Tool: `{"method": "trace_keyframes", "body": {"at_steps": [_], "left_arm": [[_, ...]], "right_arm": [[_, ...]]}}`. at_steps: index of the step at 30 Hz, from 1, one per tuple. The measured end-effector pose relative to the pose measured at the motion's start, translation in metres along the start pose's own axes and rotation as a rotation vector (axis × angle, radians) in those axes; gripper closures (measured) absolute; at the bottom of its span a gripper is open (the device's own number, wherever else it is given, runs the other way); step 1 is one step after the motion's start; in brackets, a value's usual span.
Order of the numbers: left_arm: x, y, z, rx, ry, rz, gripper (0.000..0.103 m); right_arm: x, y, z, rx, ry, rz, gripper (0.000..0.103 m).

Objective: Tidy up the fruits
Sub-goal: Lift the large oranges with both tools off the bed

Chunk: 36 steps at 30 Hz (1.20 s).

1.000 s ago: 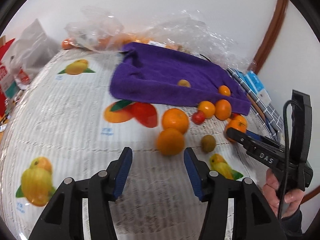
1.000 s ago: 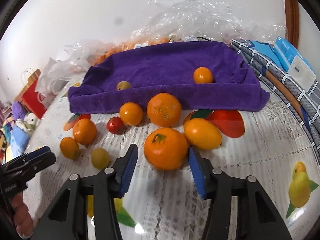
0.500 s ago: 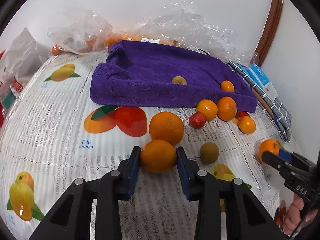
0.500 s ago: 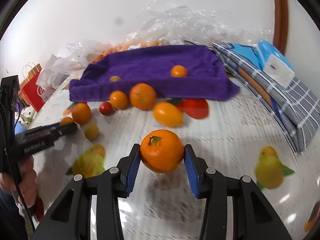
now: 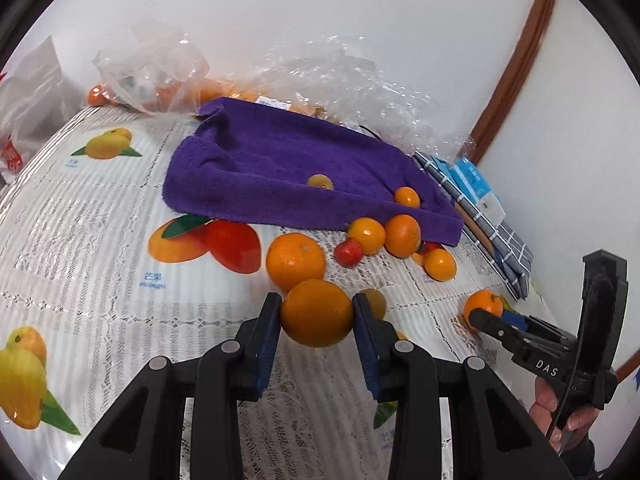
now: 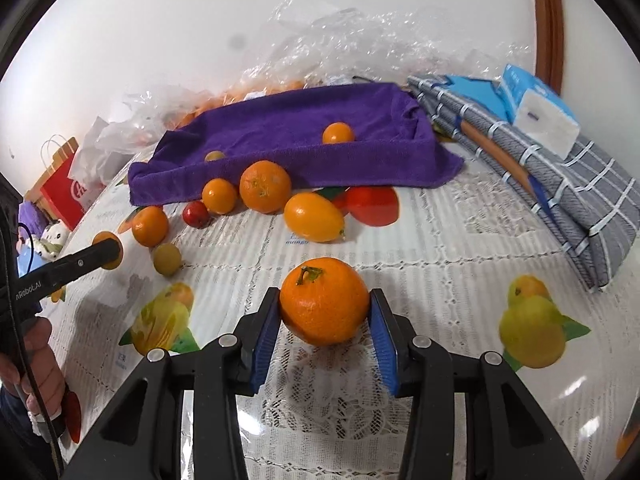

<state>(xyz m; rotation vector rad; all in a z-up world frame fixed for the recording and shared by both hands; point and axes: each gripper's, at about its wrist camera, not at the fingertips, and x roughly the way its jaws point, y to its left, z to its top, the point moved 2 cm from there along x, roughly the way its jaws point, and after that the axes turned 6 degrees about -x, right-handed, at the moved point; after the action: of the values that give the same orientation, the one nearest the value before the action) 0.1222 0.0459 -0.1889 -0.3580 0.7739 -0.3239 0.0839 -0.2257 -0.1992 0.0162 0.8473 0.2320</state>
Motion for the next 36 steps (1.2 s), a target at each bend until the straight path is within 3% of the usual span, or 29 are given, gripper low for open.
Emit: {"method": "trace_keyframes", "body": {"at_steps": [20,24,36], "left_arm": [[-0.011,-0.009,-0.001,0.050,-0.054,-0.003,0.069],[-0.010,-0.004,0.000,0.017,-0.054,-0.001,0.069],[-0.023,0.004,0.006,-0.025,-0.161,0.051,0.069]], "right_arm": [[-0.018,-0.003,0.000,0.014,-0.094,-0.015,0.060],[-0.022,-0.007,0.000,0.033,-0.111,-0.015,0.060],[-0.027,-0.018,-0.001,0.099,-0.137,-0.008,0.060]]}}
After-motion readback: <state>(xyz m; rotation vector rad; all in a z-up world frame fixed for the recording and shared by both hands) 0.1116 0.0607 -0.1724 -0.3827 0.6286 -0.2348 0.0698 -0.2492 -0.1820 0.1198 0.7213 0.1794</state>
